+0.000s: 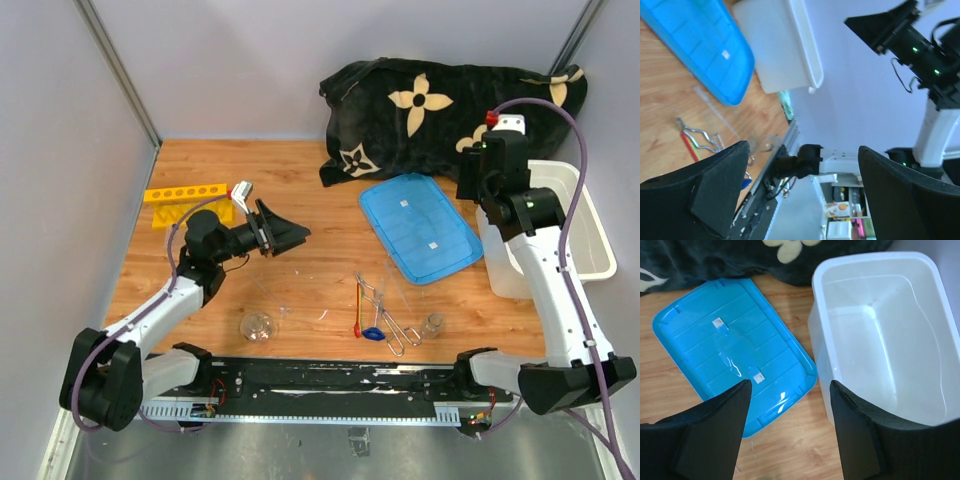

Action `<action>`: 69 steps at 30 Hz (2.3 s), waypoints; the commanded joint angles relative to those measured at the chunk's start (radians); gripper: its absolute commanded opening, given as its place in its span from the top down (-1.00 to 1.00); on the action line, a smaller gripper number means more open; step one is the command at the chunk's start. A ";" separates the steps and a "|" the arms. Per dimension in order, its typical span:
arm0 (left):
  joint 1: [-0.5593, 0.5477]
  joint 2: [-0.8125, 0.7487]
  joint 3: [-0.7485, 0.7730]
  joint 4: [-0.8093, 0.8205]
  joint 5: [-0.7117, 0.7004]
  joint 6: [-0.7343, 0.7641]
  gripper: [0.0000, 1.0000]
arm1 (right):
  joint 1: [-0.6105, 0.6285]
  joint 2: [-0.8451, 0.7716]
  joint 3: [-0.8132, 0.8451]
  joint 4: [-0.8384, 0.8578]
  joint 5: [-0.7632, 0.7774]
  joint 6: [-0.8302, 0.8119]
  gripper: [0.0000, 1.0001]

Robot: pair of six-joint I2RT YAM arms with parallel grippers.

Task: Organize the chemistry lab equipment
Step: Move the test tube rack to the center of the board, then pick up the storage box at the center of the board.

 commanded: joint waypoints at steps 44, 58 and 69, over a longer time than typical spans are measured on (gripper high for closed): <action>-0.057 0.134 0.298 -0.556 -0.152 0.556 -0.08 | -0.394 0.450 0.058 -0.152 -0.059 0.049 0.99; -0.059 0.140 0.298 -0.541 -0.143 0.535 -0.02 | -0.190 0.103 0.041 -0.087 0.371 -0.052 0.99; -0.059 0.053 0.305 -0.616 -0.238 0.563 -0.03 | 0.196 0.038 0.169 0.081 0.514 -0.296 0.99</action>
